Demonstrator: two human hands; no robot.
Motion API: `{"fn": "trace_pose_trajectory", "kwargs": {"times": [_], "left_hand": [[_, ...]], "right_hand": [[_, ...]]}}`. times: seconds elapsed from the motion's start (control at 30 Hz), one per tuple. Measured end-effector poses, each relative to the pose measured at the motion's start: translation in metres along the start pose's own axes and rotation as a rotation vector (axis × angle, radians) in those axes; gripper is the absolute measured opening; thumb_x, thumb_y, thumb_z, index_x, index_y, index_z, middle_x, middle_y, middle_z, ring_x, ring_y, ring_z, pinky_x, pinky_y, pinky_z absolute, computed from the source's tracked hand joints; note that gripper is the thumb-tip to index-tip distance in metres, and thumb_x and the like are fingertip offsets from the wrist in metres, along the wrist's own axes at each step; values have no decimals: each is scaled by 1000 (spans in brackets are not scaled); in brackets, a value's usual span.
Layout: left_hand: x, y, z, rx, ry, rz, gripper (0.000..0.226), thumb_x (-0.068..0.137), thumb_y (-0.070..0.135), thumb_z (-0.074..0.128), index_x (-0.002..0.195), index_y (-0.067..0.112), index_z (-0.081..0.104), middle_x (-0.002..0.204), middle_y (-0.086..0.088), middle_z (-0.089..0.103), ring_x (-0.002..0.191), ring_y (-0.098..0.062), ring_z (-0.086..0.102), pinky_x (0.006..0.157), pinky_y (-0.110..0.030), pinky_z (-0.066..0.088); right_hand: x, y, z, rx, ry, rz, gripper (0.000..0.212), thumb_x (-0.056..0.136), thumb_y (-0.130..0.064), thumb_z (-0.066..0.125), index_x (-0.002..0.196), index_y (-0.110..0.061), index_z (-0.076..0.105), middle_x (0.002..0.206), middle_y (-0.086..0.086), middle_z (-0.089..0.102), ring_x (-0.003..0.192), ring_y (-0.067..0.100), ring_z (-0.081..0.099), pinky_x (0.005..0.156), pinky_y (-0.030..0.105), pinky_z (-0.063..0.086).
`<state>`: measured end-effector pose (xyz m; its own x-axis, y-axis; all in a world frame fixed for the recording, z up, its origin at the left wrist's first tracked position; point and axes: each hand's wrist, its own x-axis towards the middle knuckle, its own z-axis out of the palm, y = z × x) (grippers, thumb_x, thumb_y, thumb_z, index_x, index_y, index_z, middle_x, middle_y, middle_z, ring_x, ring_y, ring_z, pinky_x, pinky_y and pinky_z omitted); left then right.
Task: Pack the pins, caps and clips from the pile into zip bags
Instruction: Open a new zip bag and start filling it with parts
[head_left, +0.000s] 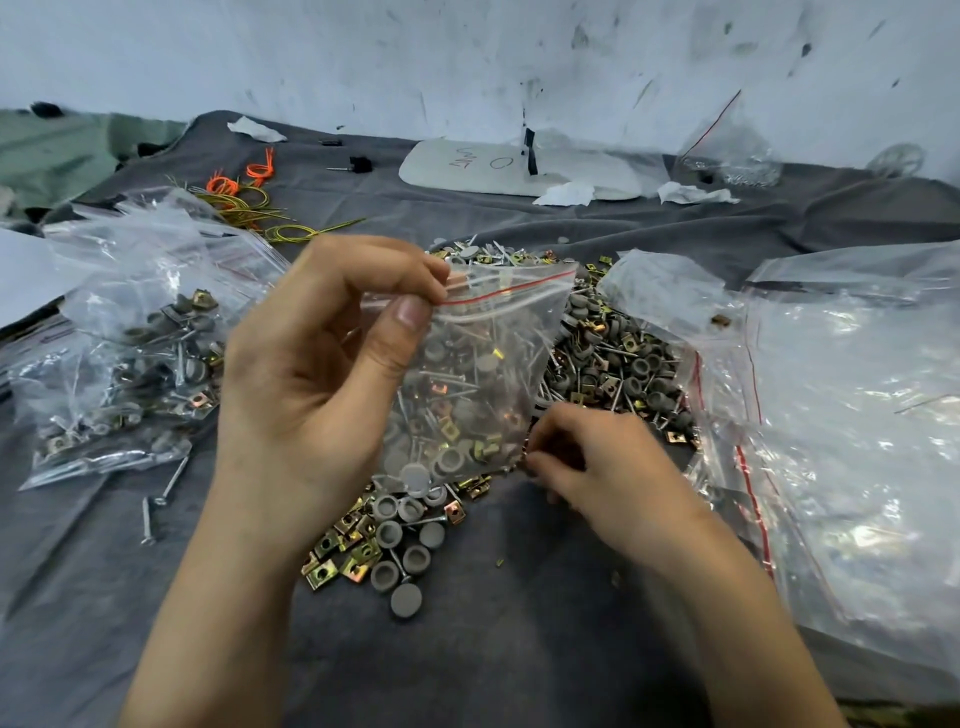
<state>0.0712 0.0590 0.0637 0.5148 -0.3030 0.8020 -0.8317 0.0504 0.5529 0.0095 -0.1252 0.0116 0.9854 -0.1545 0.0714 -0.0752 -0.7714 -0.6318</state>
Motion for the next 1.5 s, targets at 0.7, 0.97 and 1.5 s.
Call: {"fn": "trace_pose_trajectory", "kwargs": {"times": [0.7,0.97,1.5], "left_hand": [[-3,12,25,-90,-250,-28,11,96,13,52,95,19,61,107,-7,63,104,-17,62,85,-24,46],[-2,8,21,-33,-223,-27,12,96,15,52,94,24,60,107,-4,63,104,-17,63,84,-31,48],[0,-3,-8,3,-51,-8,12,99,9,51,99,20,57,106,-8,63,107,-27,63,92,-37,48]], "right_hand": [[-33,-41,-48,295,628,-413,18,88,-19,64,105,-25,66,116,-8,64,115,15,57,92,31,46],[-22,-9,-47,444,535,-100,7,85,-24,68,82,-28,73,76,-5,71,70,13,65,63,29,51],[7,-10,28,-14,117,-37,16,84,-11,69,87,-21,56,93,-4,53,93,17,52,84,37,45]]}}
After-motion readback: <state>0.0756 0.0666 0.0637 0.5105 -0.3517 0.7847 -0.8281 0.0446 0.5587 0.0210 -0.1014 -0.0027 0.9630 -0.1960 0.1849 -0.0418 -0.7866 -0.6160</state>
